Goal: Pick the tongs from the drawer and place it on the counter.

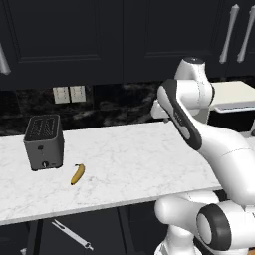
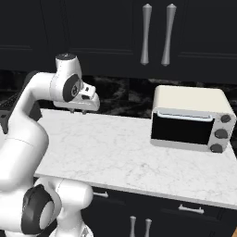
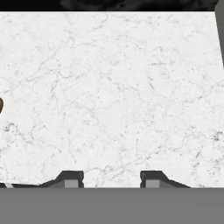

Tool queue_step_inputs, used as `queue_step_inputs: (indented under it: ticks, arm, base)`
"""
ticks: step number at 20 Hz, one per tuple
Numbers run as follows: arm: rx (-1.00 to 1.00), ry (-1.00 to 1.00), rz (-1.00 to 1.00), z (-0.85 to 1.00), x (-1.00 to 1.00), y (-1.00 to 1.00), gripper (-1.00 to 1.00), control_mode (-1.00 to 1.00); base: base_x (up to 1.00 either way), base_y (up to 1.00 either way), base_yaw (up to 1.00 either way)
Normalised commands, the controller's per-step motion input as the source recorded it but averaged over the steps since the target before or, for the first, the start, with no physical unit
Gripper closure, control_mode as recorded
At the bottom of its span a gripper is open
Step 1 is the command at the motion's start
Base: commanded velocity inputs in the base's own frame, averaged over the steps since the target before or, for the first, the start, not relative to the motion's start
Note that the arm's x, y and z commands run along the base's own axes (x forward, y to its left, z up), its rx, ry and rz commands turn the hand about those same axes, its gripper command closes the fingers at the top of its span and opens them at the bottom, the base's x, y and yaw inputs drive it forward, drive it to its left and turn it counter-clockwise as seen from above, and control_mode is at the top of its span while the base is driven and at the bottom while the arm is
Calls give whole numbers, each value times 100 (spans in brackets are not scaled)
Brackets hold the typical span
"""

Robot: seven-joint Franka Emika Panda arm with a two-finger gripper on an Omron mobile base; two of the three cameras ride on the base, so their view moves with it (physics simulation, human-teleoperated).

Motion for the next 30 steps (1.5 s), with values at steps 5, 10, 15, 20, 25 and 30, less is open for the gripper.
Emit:
queue_step_inputs:
  ticks: [5, 10, 15, 20, 25, 30]
  arm:
    - [0, -5, 3, -2, -71, 7, -100, -100]
    - [0, 0, 5, -32, -100, 53, -100, -100]
    - [0, 0, 0, -46, -100, 91, -100, -100]
    - [0, 0, 0, -58, -85, 100, -100, -100]
    - [-2, 0, 0, -58, -37, 100, -100, -100]
    - [0, 6, 0, -74, -6, 96, -100, -100]
  base:
    - [0, 0, 0]
    - [0, 0, 0]
    - [0, 0, 0]
    - [0, 0, 0]
    - [0, 0, 0]
    - [0, 0, 0]
